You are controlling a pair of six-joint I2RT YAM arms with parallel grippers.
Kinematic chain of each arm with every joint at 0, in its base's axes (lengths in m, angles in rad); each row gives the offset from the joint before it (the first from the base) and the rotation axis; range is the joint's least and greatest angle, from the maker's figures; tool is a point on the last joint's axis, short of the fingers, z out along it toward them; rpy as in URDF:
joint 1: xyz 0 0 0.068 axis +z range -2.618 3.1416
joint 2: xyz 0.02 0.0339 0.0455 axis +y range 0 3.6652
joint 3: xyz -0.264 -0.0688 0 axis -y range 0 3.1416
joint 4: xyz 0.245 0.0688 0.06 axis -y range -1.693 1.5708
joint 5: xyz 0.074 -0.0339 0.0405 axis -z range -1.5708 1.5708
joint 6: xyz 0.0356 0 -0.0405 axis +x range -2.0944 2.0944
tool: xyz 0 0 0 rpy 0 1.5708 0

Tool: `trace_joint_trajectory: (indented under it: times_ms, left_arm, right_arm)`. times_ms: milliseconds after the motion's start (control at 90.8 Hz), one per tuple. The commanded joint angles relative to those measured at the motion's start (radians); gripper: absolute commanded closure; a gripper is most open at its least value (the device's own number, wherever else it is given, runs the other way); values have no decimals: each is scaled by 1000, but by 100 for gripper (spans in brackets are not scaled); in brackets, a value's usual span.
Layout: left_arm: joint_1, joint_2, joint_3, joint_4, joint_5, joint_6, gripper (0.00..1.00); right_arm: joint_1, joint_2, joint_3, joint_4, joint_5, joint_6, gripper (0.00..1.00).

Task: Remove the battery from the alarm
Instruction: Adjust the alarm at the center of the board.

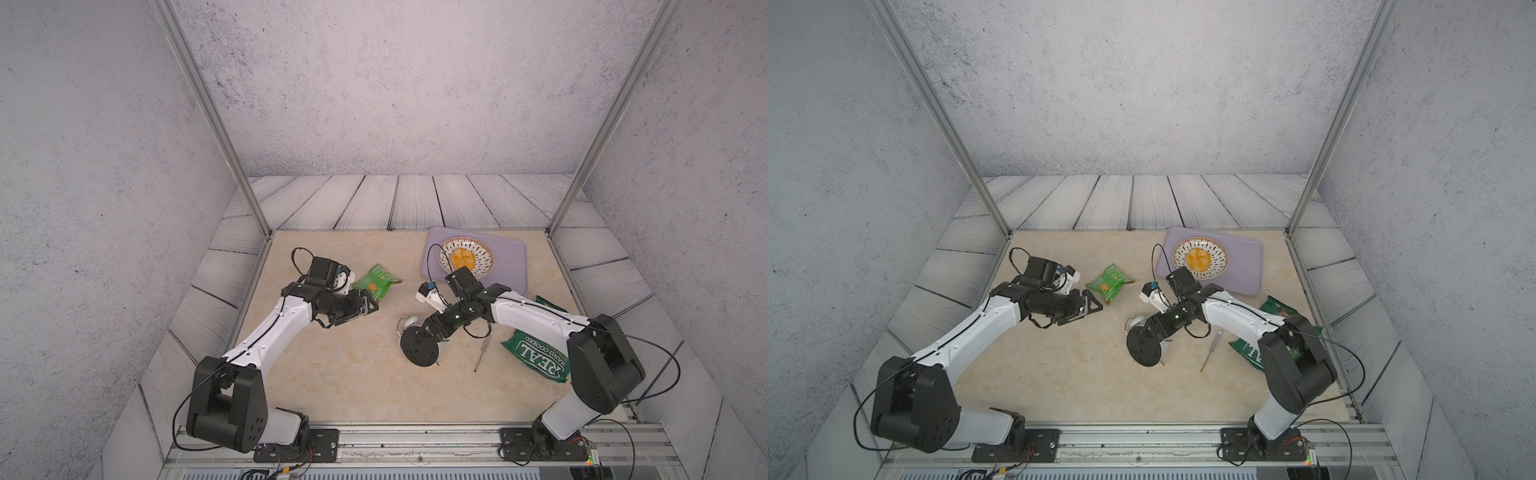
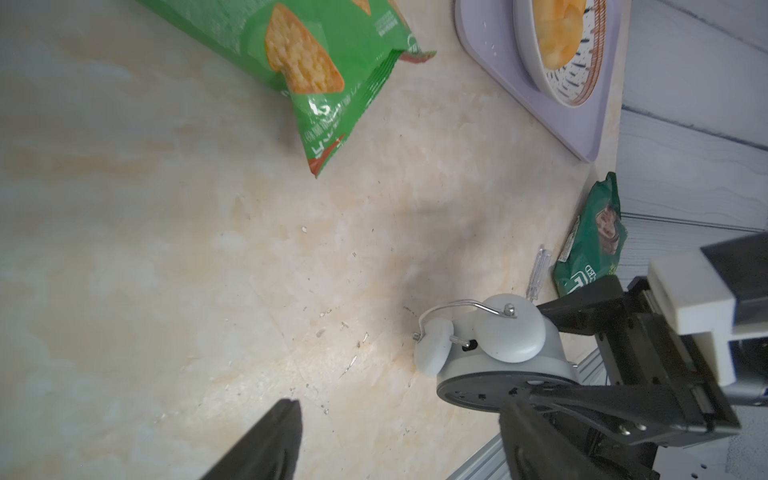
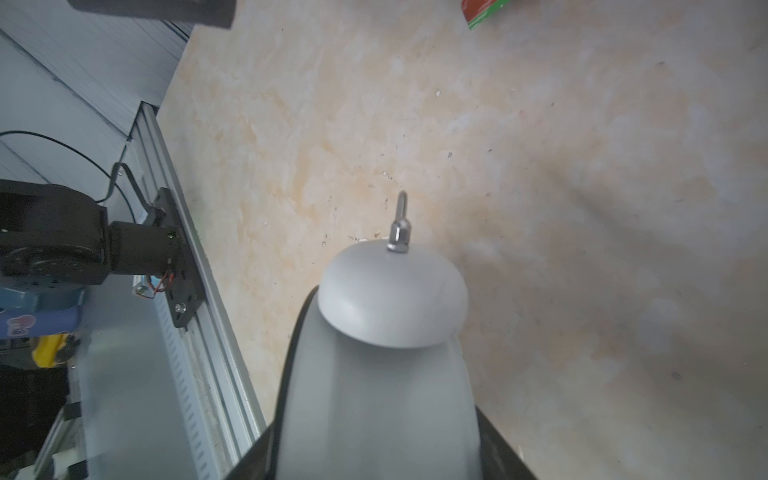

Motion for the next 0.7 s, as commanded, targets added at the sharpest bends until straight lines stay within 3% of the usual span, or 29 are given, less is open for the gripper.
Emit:
trace_joint_trajectory:
  times_ms: [0, 154, 275, 462, 583, 694]
  left_arm:
    - [-37, 27, -6, 15, 46, 32, 19]
    - [-87, 79, -5, 39, 51, 29, 18]
    - [-117, 125, 13, 50, 50, 31, 18]
    - [-133, 215, 89, 48, 51, 54, 18]
    - [-164, 307, 197, 13, 45, 101, 19]
    - [-191, 397, 305, -24, 34, 150, 21]
  right_arm:
    - [-44, 87, 88, -94, -98, -50, 33]
    - [-83, 221, 253, -177, -77, -103, 23]
    - [-90, 290, 363, -231, 23, -84, 19]
    - [-93, 133, 315, -130, 362, 102, 17]
    - [-94, 25, 282, -221, 499, 260, 28]
    - [-94, -99, 130, -193, 430, 460, 40]
